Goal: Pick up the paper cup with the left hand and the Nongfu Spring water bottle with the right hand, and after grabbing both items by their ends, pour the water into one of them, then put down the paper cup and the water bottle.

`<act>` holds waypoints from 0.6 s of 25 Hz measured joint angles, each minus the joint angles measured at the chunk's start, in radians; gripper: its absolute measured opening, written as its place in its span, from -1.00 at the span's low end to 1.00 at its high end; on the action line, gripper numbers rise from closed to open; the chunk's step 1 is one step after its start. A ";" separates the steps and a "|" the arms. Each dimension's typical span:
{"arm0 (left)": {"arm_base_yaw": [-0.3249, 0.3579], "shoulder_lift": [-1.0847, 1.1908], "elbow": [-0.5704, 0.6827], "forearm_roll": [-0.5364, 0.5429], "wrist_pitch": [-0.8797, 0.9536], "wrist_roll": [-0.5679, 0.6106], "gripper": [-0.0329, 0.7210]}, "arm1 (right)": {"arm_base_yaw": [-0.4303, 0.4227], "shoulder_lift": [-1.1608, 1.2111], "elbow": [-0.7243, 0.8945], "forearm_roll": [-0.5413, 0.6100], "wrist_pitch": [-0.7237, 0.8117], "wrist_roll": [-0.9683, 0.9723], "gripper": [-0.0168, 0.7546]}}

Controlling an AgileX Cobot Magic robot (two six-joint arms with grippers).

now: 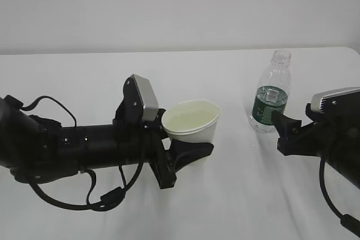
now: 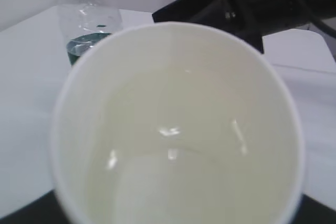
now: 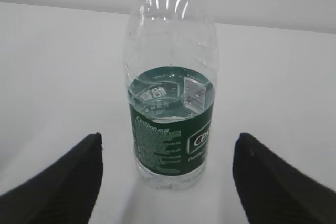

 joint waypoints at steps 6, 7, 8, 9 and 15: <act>0.057 0.000 0.000 -0.042 0.000 0.012 0.15 | 0.000 0.000 0.000 0.000 0.000 0.002 0.54; 0.069 0.000 0.000 -0.048 0.000 0.012 0.15 | 0.000 0.000 0.000 0.000 0.000 0.002 0.54; 0.081 0.000 0.000 -0.056 0.000 0.015 0.15 | 0.000 0.000 0.000 0.000 0.000 0.002 0.54; 0.092 0.000 0.000 -0.061 0.000 0.016 0.15 | 0.000 0.000 0.000 0.000 0.000 0.002 0.54; 0.167 0.000 0.000 -0.081 0.000 0.019 0.15 | 0.000 0.000 0.000 0.000 0.000 0.002 0.54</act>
